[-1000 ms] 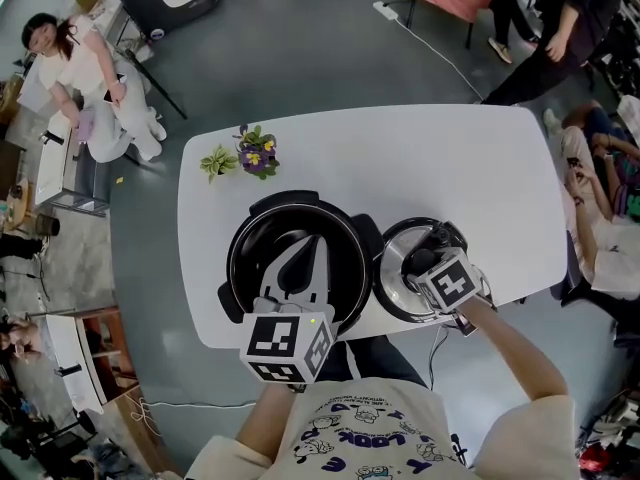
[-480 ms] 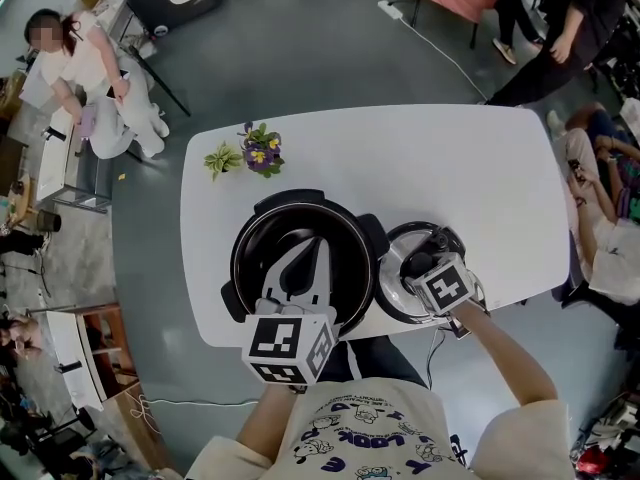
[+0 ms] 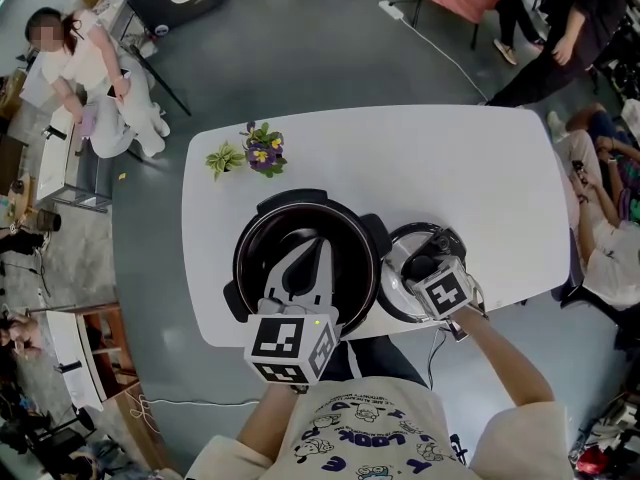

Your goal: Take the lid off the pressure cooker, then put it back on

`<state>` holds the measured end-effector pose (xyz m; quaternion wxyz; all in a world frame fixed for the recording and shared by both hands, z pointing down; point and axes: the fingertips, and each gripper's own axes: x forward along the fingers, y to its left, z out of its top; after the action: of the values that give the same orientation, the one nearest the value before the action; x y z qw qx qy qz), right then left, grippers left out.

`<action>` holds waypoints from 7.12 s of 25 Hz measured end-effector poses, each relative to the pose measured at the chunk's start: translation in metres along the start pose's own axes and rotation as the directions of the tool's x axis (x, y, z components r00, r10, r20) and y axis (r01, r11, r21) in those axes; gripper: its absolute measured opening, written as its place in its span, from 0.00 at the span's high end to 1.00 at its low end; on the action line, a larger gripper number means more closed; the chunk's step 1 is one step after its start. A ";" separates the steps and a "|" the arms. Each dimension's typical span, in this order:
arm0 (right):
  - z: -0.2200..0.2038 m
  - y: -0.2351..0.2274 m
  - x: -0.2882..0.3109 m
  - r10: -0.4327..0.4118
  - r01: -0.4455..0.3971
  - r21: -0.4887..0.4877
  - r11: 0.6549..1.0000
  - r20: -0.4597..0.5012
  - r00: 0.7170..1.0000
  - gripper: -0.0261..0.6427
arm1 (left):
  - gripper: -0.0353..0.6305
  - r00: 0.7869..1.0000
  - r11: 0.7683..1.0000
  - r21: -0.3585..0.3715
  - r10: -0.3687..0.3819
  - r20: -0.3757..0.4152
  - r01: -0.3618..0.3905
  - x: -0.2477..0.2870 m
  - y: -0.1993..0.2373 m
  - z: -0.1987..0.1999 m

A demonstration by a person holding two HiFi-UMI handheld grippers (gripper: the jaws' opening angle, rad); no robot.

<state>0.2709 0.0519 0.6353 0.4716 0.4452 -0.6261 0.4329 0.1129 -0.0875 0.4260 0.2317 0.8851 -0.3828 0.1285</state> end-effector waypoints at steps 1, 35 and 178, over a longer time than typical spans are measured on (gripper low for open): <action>0.002 -0.001 0.000 -0.005 0.005 -0.004 1.000 0.018 1.000 0.51 | 0.93 1.000 1.000 0.000 0.000 0.001 0.000 0.000 0.000 0.000; 0.145 -0.002 -0.261 -0.267 0.172 0.213 0.962 0.871 0.412 0.54 | 0.93 0.968 0.994 0.076 0.062 0.242 -0.083 -0.032 0.005 0.079; 0.014 -0.006 0.002 -0.034 0.049 -0.082 0.995 0.171 0.985 0.52 | 0.93 0.984 0.991 0.079 0.091 0.152 -0.104 -0.021 0.026 0.038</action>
<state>0.2735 0.0363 0.6352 0.4441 0.4729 -0.6725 0.3562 0.0811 -0.1096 0.3927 0.1574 0.8815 -0.4359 0.0900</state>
